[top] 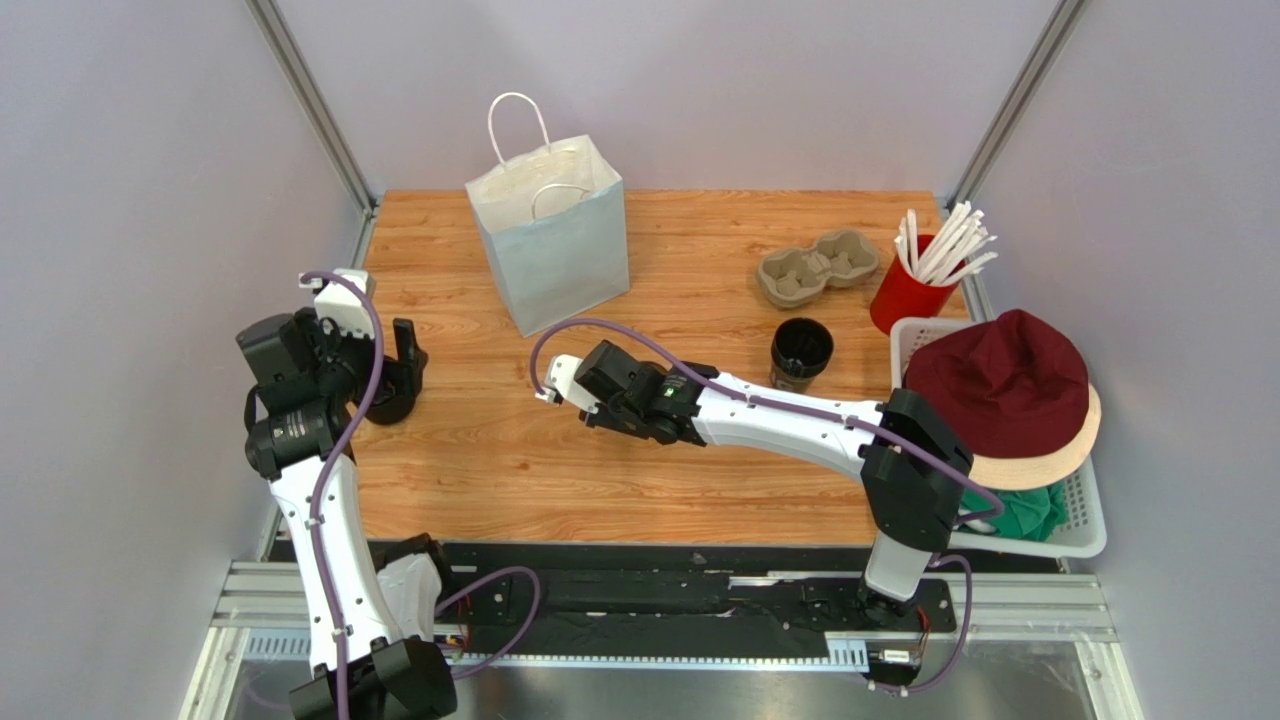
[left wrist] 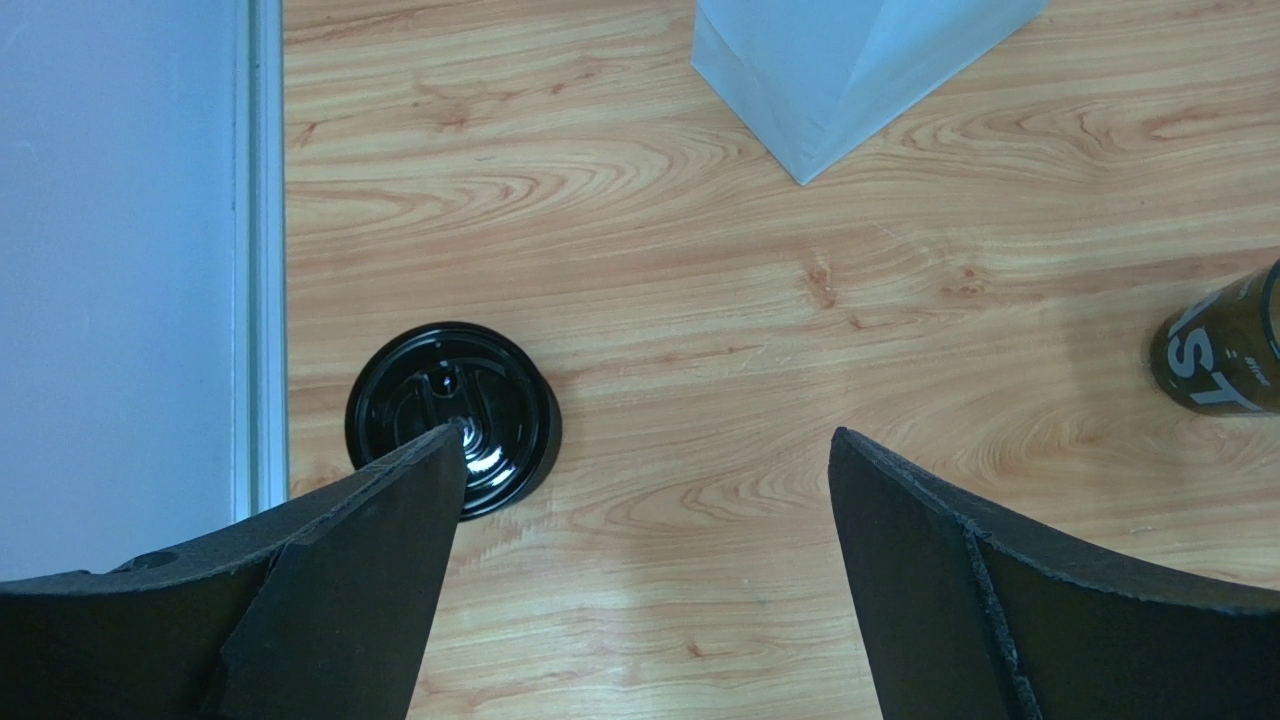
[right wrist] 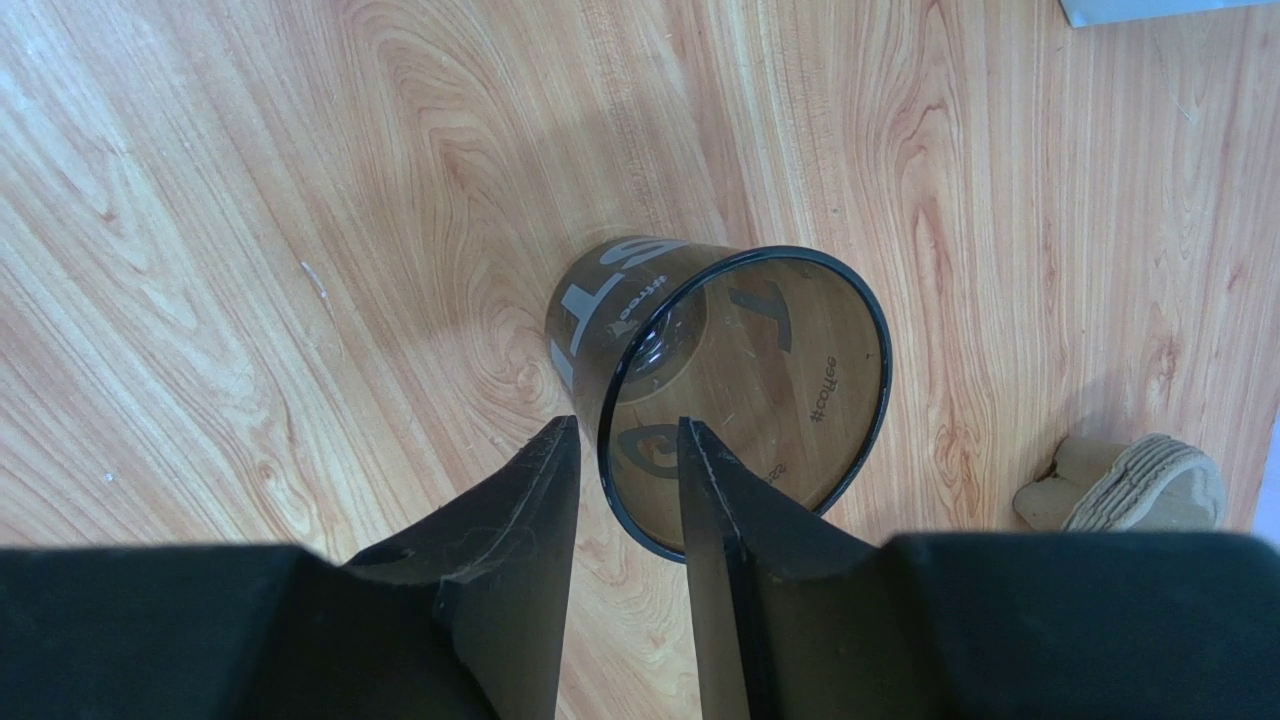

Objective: Pack the takeout coffee

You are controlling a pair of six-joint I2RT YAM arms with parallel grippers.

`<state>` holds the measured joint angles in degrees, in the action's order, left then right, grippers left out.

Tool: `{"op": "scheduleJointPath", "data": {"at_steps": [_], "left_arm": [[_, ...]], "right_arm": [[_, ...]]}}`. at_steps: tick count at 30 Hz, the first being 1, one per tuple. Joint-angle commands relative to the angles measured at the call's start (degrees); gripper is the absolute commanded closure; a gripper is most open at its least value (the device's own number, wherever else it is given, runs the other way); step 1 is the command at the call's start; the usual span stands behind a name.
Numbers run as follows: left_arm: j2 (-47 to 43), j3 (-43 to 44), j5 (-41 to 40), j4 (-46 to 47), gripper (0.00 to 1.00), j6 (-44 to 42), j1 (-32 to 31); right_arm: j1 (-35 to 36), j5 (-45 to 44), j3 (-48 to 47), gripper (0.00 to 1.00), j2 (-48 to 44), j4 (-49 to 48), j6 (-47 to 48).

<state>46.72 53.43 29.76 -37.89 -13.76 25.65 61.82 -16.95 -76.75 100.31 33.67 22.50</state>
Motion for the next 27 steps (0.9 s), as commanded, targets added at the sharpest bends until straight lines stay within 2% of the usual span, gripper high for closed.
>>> {"op": "scheduleJointPath", "data": {"at_steps": [1,4,6,7,10,16,24,27], "left_arm": [[-0.5,0.4,1.4,1.7,0.01,0.5,0.5],[-0.4,0.1,1.9,1.7,0.01,-0.2,0.6],[-0.4,0.0,3.7,1.2,0.01,-1.7,0.5],[-0.3,0.1,4.4,0.4,0.01,-2.8,0.6],[0.6,1.2,7.4,-2.5,0.01,-6.5,0.5],[2.2,2.0,9.4,-8.1,0.01,-17.3,0.5],[5.4,-0.1,-0.1,-7.0,0.01,-28.8,0.6],[9.1,-0.4,-2.9,-5.5,0.01,-31.6,0.6]], "right_arm": [[0.3,0.7,-2.3,0.64,-2.9,0.5,-0.4],[0.4,1.1,-4.5,0.57,-4.7,2.0,0.0],[0.4,1.2,-7.0,0.48,-5.9,3.7,0.4],[0.4,1.0,-7.7,0.4,-7.7,4.1,0.7],[0.1,0.7,-10.0,0.32,-12.1,5.8,2.3],[-3.0,4.6,-8.3,0.29,-21.5,8.6,4.5],[-17.6,18.0,2.5,0.29,-29.6,6.3,3.8],[-21.0,19.3,6.2,0.29,-30.4,4.7,3.5]]}}
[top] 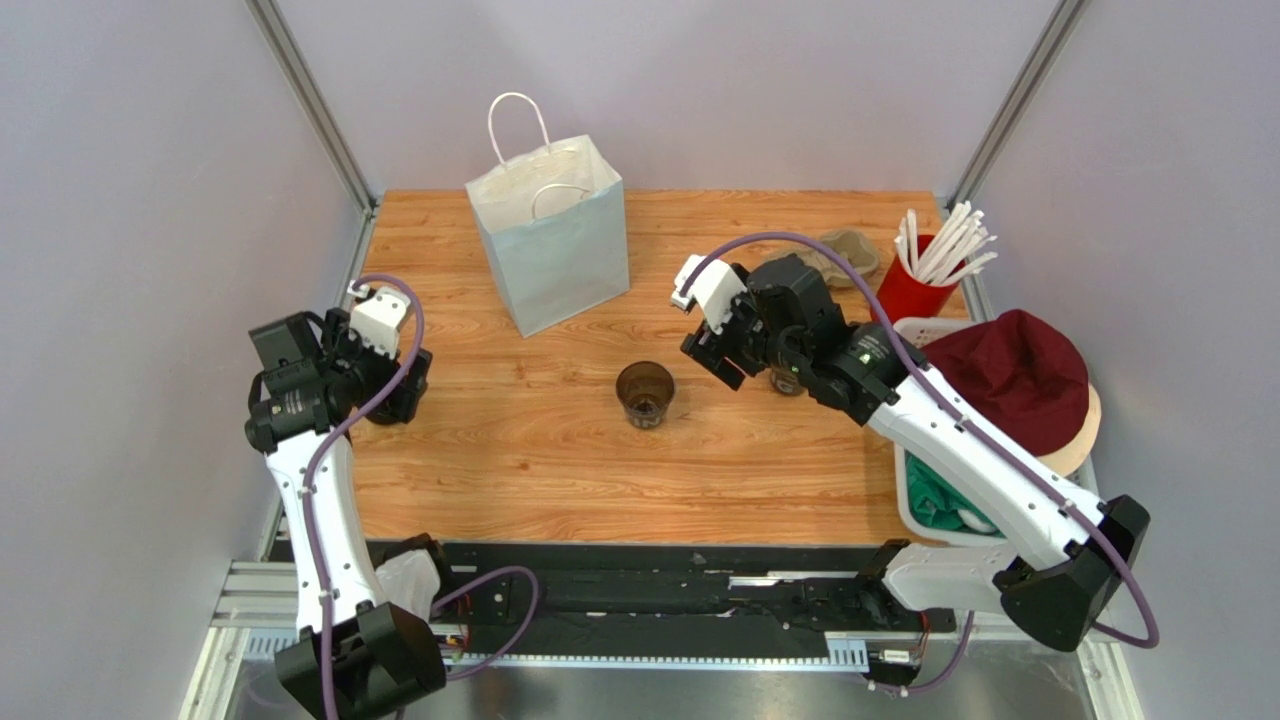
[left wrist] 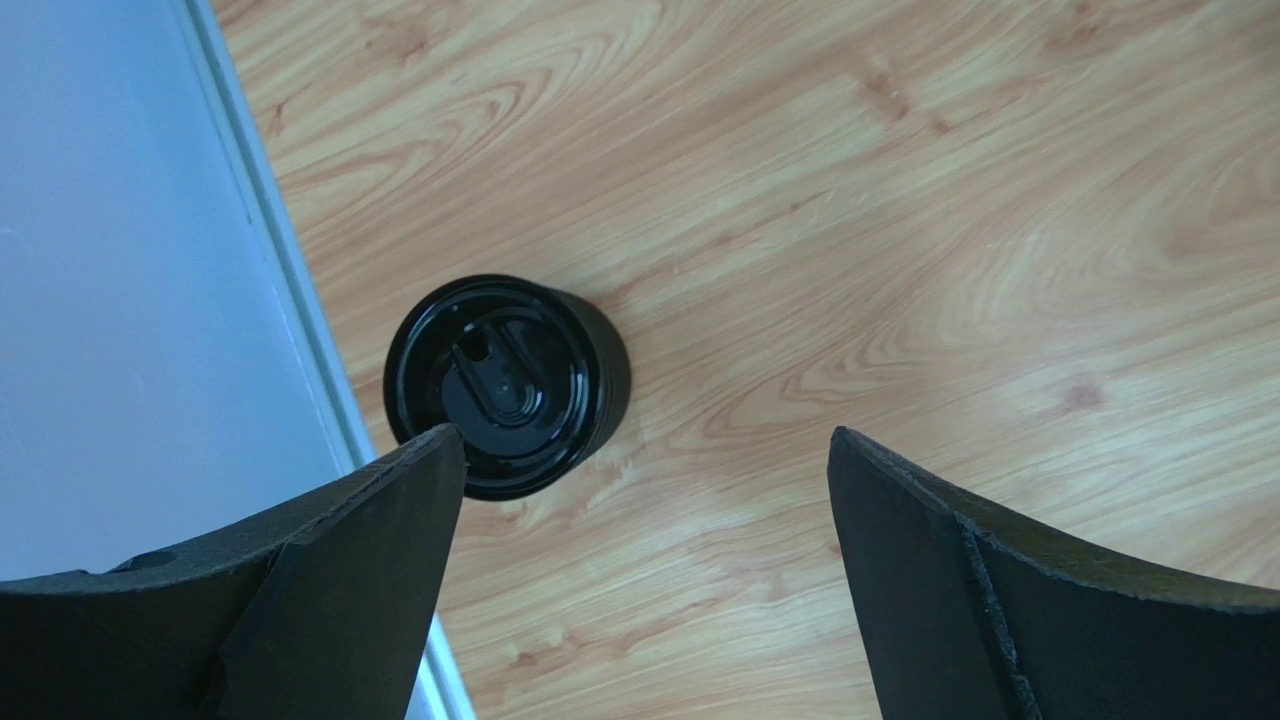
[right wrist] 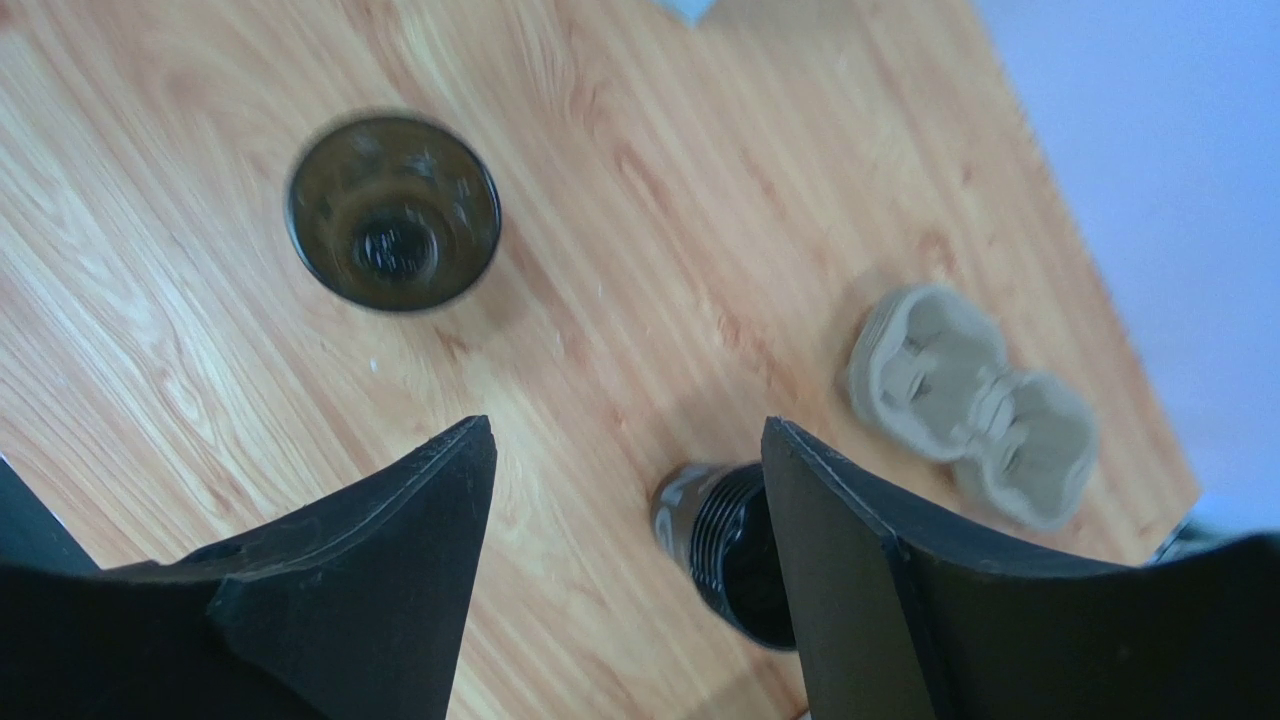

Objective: Pack the takeout coffee

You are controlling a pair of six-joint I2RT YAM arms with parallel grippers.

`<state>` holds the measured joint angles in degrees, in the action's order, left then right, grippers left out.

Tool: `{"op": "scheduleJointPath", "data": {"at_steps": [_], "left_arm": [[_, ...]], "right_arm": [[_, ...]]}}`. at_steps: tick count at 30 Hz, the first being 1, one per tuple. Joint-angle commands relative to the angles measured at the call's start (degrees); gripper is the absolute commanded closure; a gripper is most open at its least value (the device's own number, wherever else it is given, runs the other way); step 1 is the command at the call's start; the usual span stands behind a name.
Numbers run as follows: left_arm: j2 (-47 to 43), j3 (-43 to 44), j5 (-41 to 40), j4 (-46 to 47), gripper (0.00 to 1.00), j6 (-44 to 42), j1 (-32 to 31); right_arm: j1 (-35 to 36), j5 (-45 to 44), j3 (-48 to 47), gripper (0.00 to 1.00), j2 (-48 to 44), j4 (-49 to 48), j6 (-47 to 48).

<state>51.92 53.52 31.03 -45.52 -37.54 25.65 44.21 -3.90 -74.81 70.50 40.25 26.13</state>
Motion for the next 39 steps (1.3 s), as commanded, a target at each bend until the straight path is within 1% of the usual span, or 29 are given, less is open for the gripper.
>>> {"op": "scheduleJointPath", "data": {"at_steps": [1,6,10,11,14,16,19,21,22,27,28,30,31,33,35,39], "left_arm": [[4.9,-0.5,-4.7,2.7,0.01,-8.5,0.5],[10.6,-0.4,-7.0,4.9,0.01,-10.5,0.5],[12.1,-2.2,-7.9,7.9,0.06,-9.7,0.6],[12.5,-2.4,-8.0,8.2,0.1,-9.6,0.5],[12.7,-3.7,-7.3,8.6,0.13,-8.8,0.6],[12.4,-5.5,-7.2,10.5,0.14,-8.4,0.5],[12.6,-7.0,-7.5,13.6,0.17,-7.1,0.6],[13.5,-7.4,-7.6,14.9,0.2,-6.2,0.5],[13.9,-7.4,-7.4,15.1,0.23,-6.0,0.5],[16.6,-7.4,-7.2,17.5,0.24,-3.9,0.5],[17.0,-7.4,-6.7,17.5,0.27,-3.7,0.5],[17.7,-7.1,-6.4,17.7,0.29,-3.4,0.5],[18.0,-7.0,-6.2,17.7,0.33,-3.2,0.6],[18.8,-6.9,-6.0,17.8,0.35,-3.3,0.5],[19.8,-6.9,-5.8,17.8,0.43,-3.4,0.5],[20.8,-6.9,-6.2,18.1,0.44,-3.6,0.5]], "right_arm": [[-3.9,6.4,4.8,0.29,-0.8,-2.0,-0.1],[-6.3,7.9,5.8,0.29,-0.6,-2.1,-0.8],[-7.4,8.4,6.3,0.3,0.0,-2.2,-0.9],[-7.6,8.3,6.5,0.3,0.2,-2.5,-0.9],[-7.9,8.3,6.7,0.3,0.6,-2.5,-0.9],[-8.0,8.3,6.8,0.3,0.9,-2.5,-0.9],[-8.0,8.6,7.0,0.3,1.3,-2.6,-0.9],[-8.0,8.6,7.0,0.3,1.5,-2.6,-0.9],[-8.0,8.6,7.2,0.3,1.5,-2.8,-0.9],[-8.0,8.9,7.5,0.3,1.7,-3.0,-1.0],[-8.0,8.9,7.6,0.3,1.6,-3.0,-1.0],[-8.0,8.9,7.6,0.3,1.7,-2.9,-1.0],[-8.1,8.8,7.7,0.3,1.5,-3.1,-1.0],[-8.1,8.9,7.7,0.3,1.5,-3.1,-1.1],[-8.2,8.9,7.7,0.3,1.5,-3.2,-1.1],[-8.1,8.8,7.7,0.3,1.7,-3.2,-1.1]]}}
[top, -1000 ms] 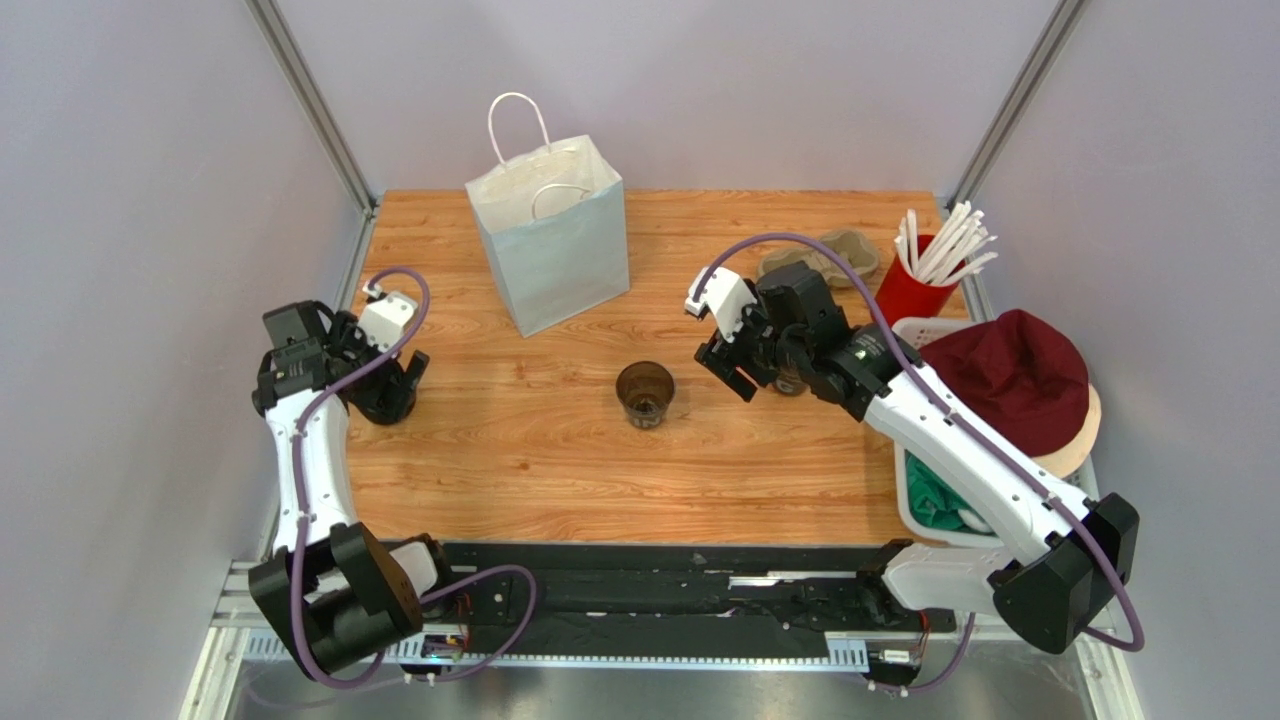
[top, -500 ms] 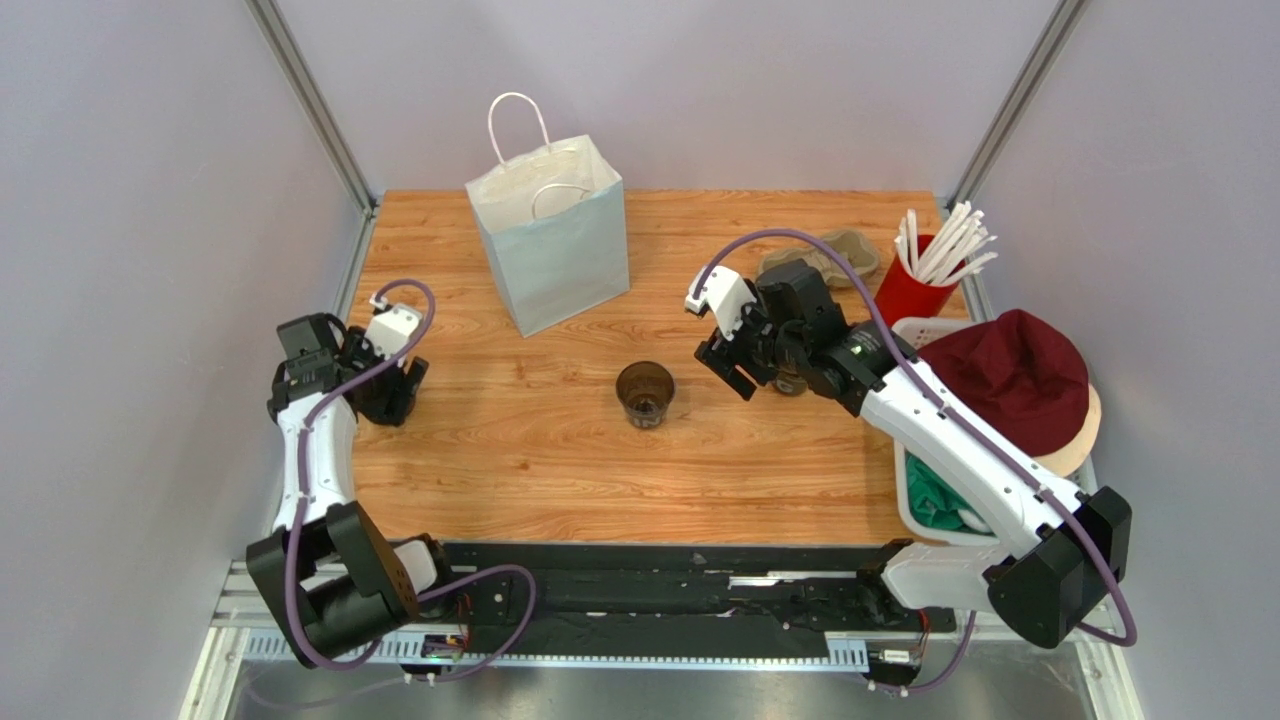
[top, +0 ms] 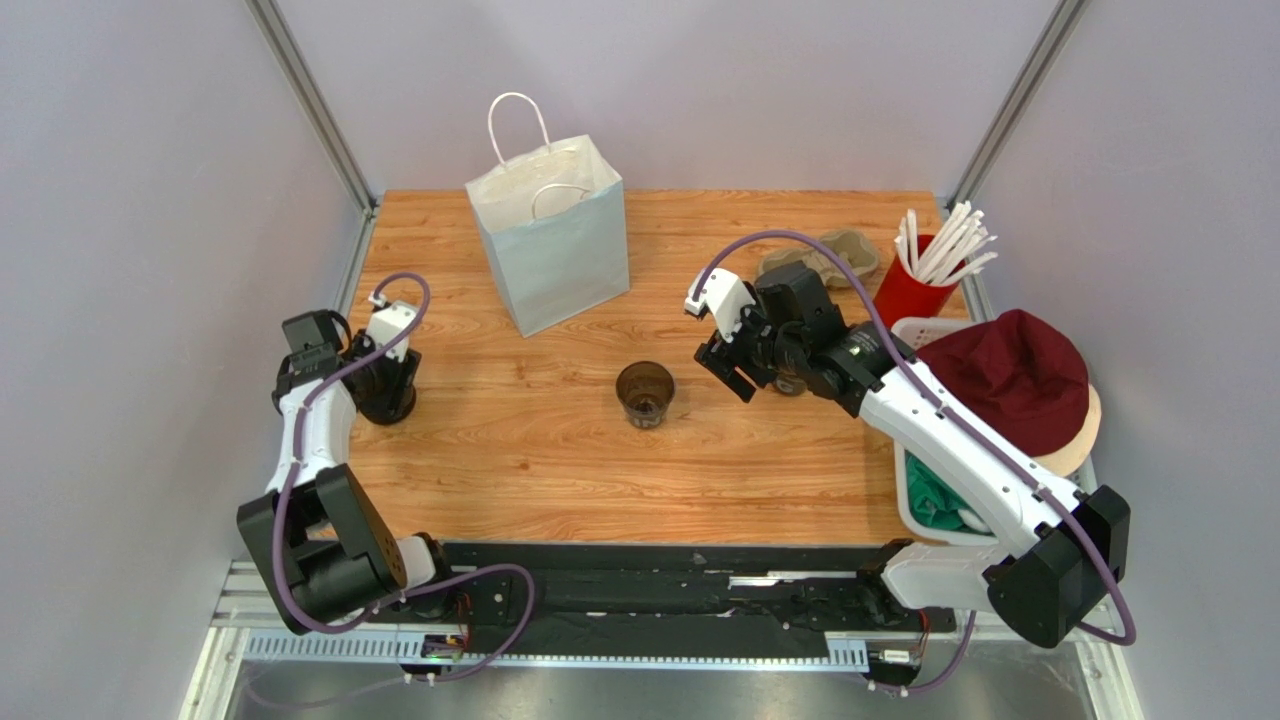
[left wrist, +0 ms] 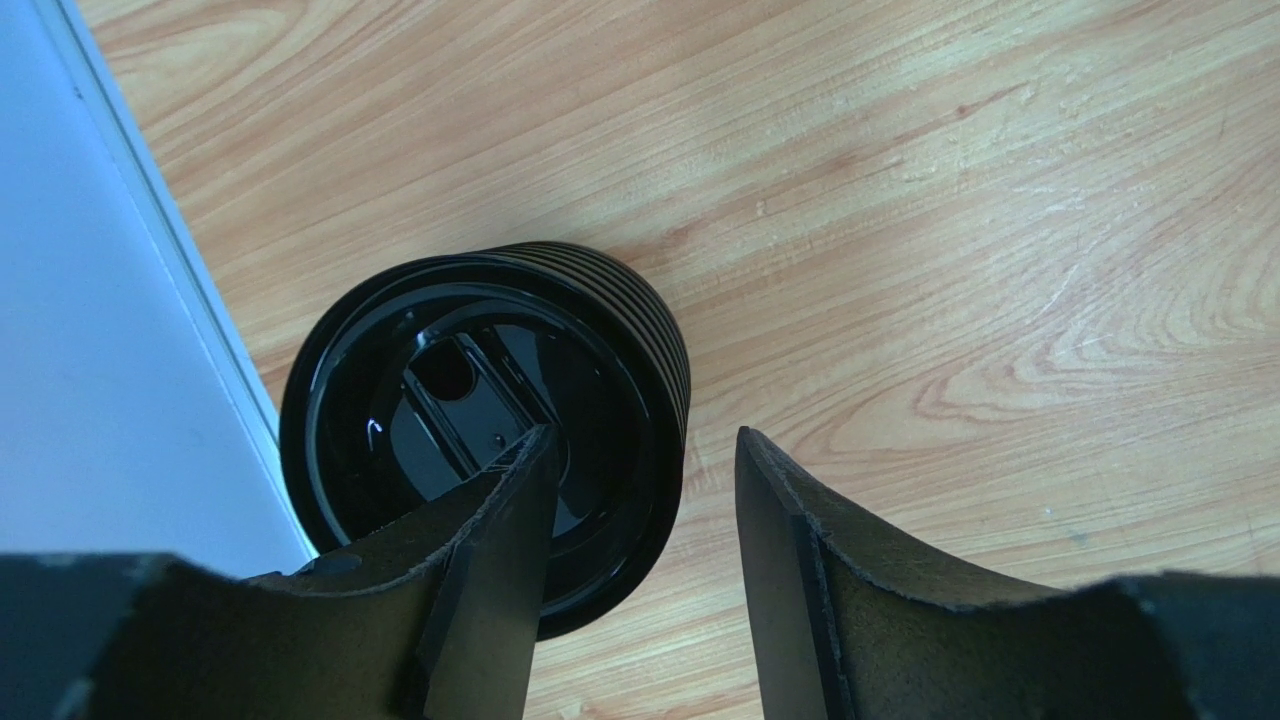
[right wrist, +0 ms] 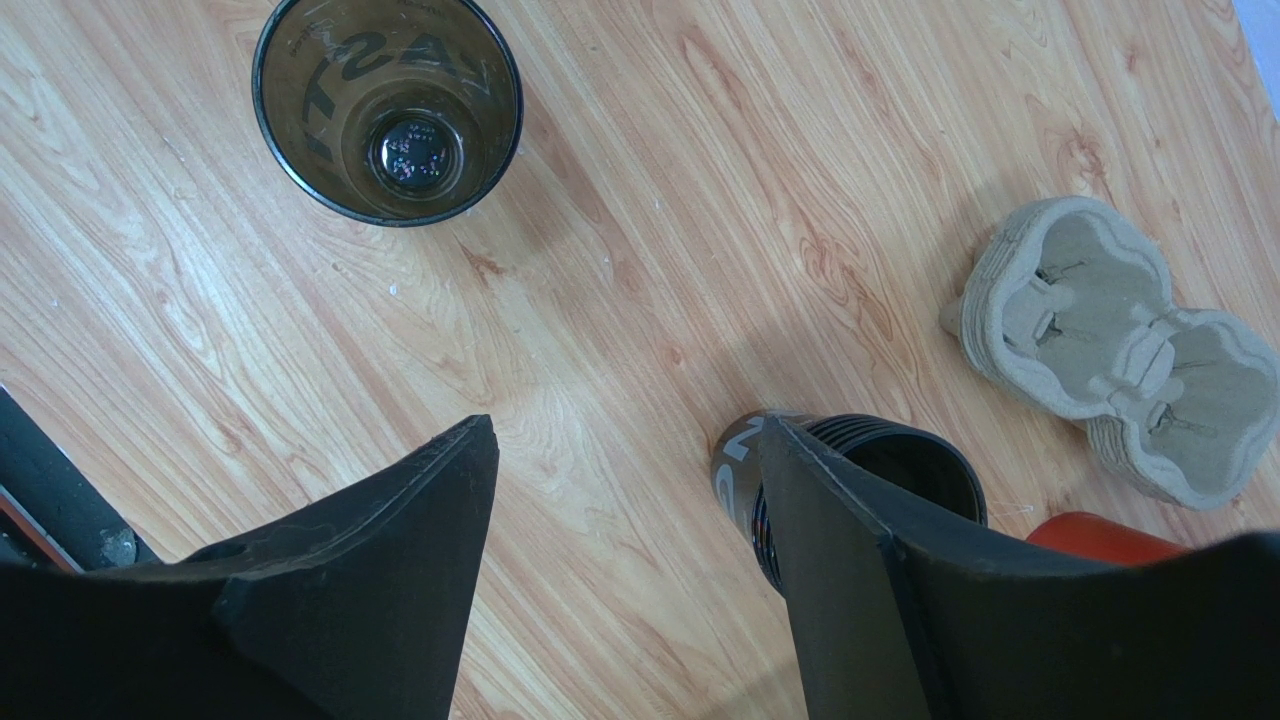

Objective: Pack the takeout coffee

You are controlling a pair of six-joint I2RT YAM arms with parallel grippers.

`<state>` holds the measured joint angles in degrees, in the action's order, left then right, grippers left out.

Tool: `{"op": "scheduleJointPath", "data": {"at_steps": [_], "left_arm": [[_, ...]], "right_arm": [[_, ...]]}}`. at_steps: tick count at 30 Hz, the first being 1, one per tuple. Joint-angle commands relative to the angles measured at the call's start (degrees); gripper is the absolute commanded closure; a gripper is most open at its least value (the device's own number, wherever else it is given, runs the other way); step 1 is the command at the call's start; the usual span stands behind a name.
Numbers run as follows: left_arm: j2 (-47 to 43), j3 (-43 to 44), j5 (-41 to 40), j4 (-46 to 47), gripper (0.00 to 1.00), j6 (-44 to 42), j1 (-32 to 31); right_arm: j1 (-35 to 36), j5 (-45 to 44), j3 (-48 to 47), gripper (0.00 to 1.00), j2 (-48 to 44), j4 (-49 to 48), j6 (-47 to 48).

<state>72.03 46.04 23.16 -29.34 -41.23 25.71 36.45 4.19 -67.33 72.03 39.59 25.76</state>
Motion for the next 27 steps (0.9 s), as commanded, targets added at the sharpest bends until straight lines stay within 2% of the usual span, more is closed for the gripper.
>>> {"op": "scheduleJointPath", "data": {"at_steps": [1,6,7,11,12,19,24,27], "left_arm": [[0.8,0.5,1.7,2.0,0.44,0.0,0.5],[1.0,0.2,1.7,2.3,0.51,0.1,0.5],[1.0,0.1,2.1,2.4,0.55,0.1,0.5],[1.3,0.1,2.1,2.5,0.57,0.5,0.5],[1.4,0.1,2.2,2.6,0.6,0.4,0.6],[1.3,0.4,2.1,2.8,0.62,0.7,0.5],[1.2,0.1,1.9,3.2,0.56,0.5,0.5],[1.2,-0.4,1.8,3.9,0.58,0.7,0.6]], "right_arm": [[-0.3,0.7,0.3,0.3,0.1,-2.6,-0.7],[-0.3,0.8,0.2,0.3,0.3,-2.5,-0.8],[-0.2,0.7,0.2,0.31,0.5,-2.7,-0.8],[-0.3,0.7,0.1,0.31,0.5,-2.6,-0.9],[-0.3,0.7,0.1,0.31,0.5,-2.6,-0.9],[-0.3,0.6,0.0,0.31,0.8,-2.5,-0.9],[-0.4,0.2,0.1,0.31,1.0,-2.2,-0.5],[-1.0,0.3,0.1,0.31,1.2,-2.2,-0.3]]}}
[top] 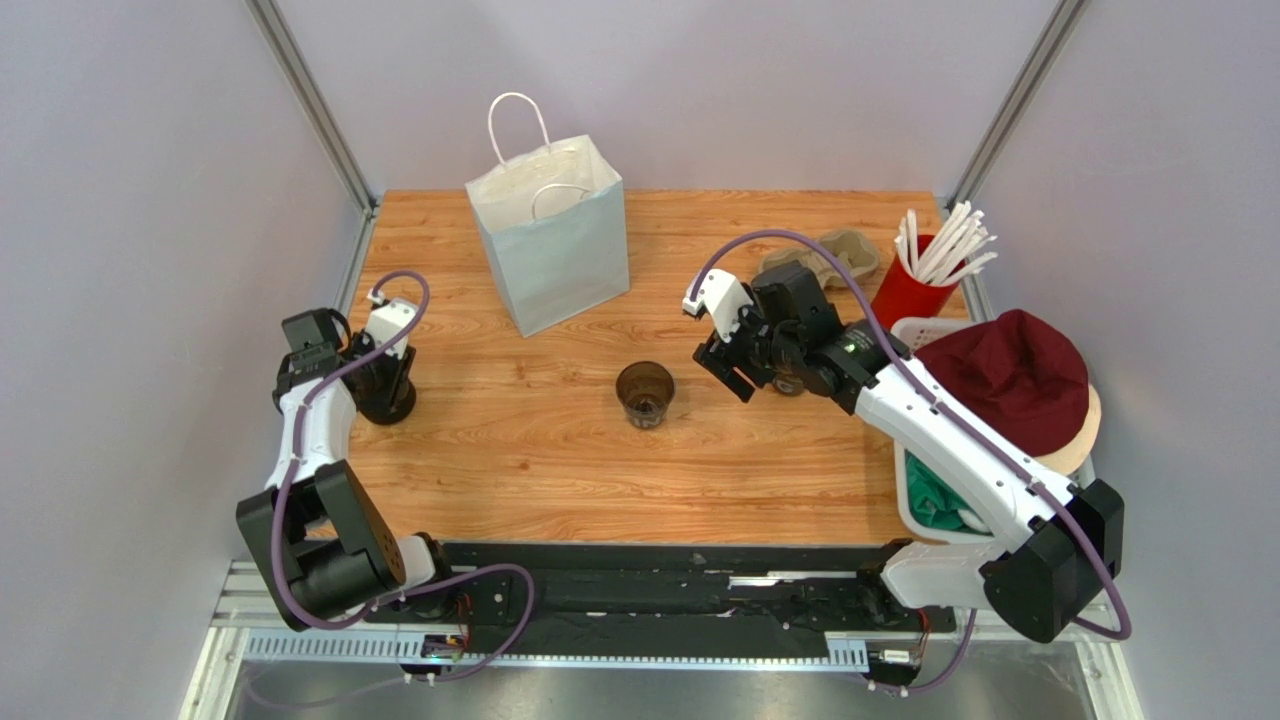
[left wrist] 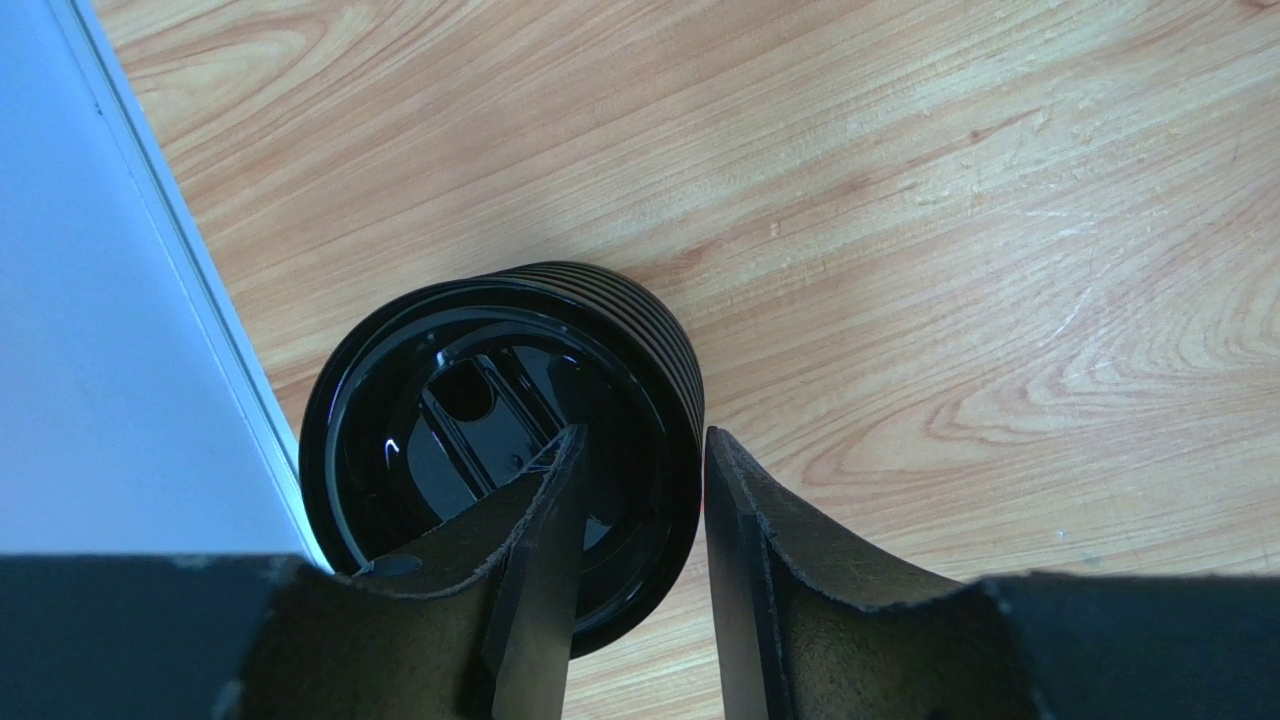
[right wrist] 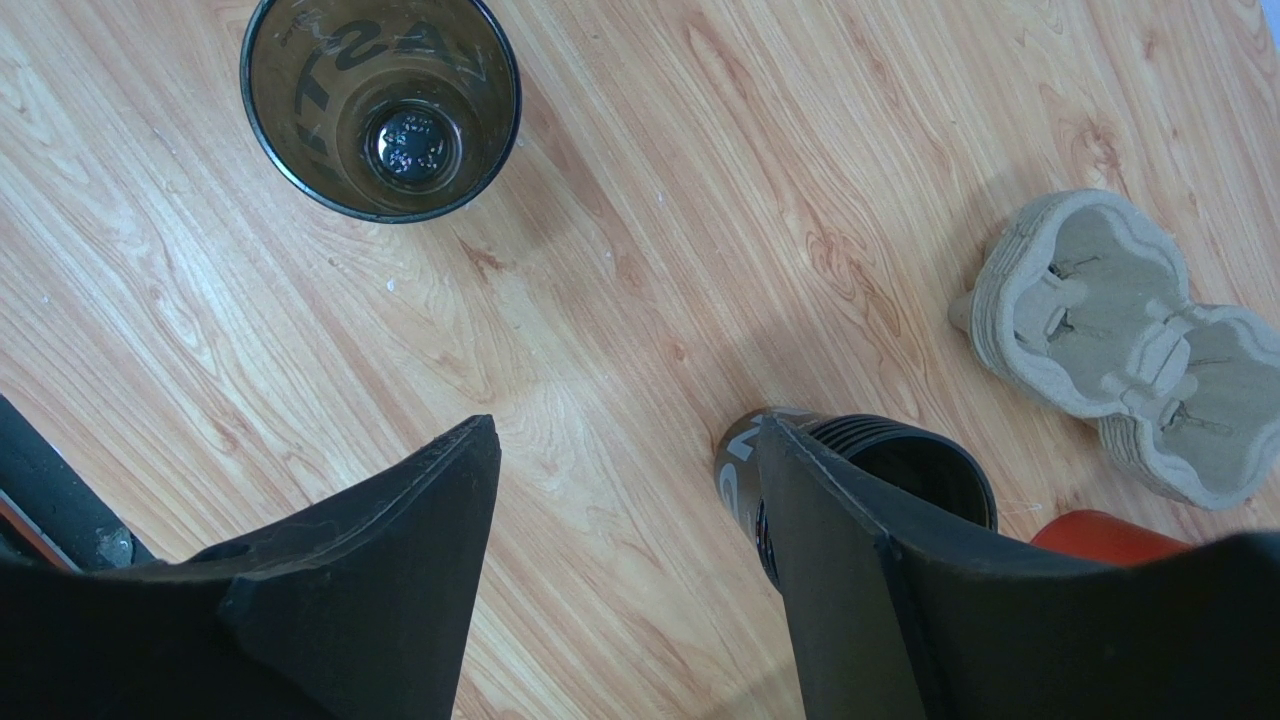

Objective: Pack the takeout coffee

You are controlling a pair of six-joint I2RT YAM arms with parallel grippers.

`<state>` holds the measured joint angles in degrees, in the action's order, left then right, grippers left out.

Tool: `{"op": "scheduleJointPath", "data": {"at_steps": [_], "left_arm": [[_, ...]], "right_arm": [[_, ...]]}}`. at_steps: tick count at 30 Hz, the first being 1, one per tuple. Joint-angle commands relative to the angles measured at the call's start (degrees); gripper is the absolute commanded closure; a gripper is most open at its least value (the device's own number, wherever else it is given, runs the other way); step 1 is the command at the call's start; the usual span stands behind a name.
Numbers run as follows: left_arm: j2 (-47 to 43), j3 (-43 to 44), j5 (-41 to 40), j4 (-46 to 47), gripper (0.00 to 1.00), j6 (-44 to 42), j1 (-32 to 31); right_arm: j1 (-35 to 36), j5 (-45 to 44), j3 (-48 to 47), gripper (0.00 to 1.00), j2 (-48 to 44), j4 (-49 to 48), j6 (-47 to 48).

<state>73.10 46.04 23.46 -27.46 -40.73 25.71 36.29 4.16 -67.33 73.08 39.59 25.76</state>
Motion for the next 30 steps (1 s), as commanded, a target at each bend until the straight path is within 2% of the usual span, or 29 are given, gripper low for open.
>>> {"op": "scheduleJointPath", "data": {"at_steps": [1,5,8,19,24,30], "left_arm": [[0.1,-0.6,1.6,2.5,0.59,0.4,0.6],[0.3,-0.8,1.9,2.7,0.71,0.5,0.6],[0.2,-0.8,2.0,2.6,0.72,0.4,0.6],[-2.2,-0.1,3.5,0.5,0.72,1.0,0.5],[-2.5,0.0,4.2,-0.4,0.65,1.2,0.6],[-2.0,0.0,4.1,-0.6,0.64,1.0,0.5]], "right_arm": [[-1.0,0.4,0.1,0.31,0.2,-2.2,-0.3],[-1.4,1.1,-0.3,0.32,1.1,-1.5,-0.3],[-1.4,1.1,-0.5,0.32,1.5,-1.4,-0.3],[-1.4,2.1,-0.2,0.32,1.0,-1.3,-0.3],[-1.4,2.3,-0.1,0.32,0.8,-1.3,-0.2],[-1.4,2.3,0.0,0.32,1.0,-1.3,-0.2]]}}
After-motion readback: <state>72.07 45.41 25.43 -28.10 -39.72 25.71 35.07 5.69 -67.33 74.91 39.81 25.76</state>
